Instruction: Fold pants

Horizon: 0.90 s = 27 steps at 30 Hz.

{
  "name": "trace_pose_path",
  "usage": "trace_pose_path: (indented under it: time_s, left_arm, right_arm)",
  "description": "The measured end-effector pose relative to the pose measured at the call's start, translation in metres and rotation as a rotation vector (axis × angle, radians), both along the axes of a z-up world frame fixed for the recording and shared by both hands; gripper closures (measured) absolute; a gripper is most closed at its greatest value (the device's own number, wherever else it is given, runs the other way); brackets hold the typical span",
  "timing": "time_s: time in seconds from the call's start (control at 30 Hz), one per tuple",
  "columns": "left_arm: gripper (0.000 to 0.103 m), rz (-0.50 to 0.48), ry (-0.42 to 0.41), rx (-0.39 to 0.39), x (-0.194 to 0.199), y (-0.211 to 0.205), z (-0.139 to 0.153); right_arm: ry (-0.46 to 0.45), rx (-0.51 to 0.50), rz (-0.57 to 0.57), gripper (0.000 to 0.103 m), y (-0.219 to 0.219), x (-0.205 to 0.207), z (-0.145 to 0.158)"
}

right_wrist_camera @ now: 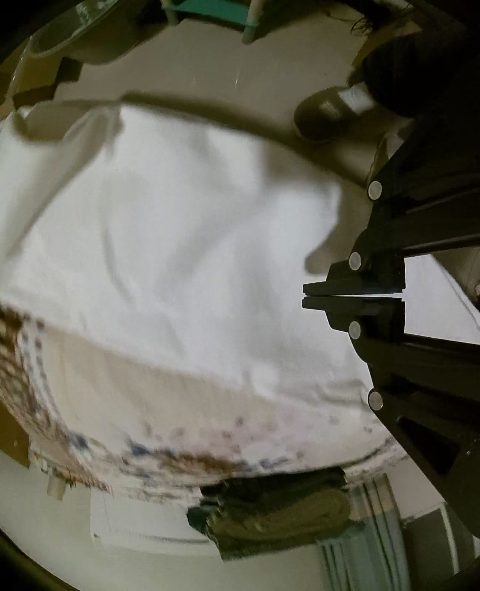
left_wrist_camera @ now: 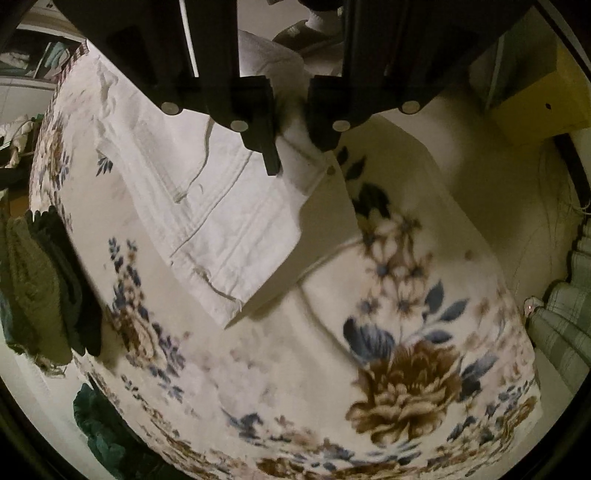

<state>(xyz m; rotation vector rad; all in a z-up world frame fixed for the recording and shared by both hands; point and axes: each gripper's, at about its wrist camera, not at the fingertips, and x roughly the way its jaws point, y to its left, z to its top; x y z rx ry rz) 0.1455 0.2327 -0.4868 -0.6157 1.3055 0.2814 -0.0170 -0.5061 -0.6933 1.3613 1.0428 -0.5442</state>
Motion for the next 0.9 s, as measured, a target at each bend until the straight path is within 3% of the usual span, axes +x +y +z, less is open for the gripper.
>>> trace_pose_path:
  time_s: [0.2,0.27,0.33,0.63,0.9]
  left_arm:
    - [0.092,-0.001,0.023,-0.001,0.011,0.000,-0.012]
    - [0.093,-0.001,0.020,0.006,0.013,0.003,-0.012]
    - [0.092,0.006,0.022,0.004,0.016,0.008,-0.015]
    - [0.092,-0.009,0.045,0.039,0.031,0.021,-0.034]
    - [0.092,0.019,0.068,0.049,0.040,0.028,-0.046]
  right_arm:
    - [0.073,0.080,0.108,0.101,0.017,0.000,-0.006]
    - [0.088,0.070,0.098,0.092,0.019,-0.010,-0.006]
    - [0.103,0.057,0.066,0.070,0.017,-0.026,-0.007]
    - [0.130,0.086,-0.024,0.064,-0.007,-0.063,-0.026]
    - [0.082,-0.045,-0.148,0.060,-0.091,-0.079,0.002]
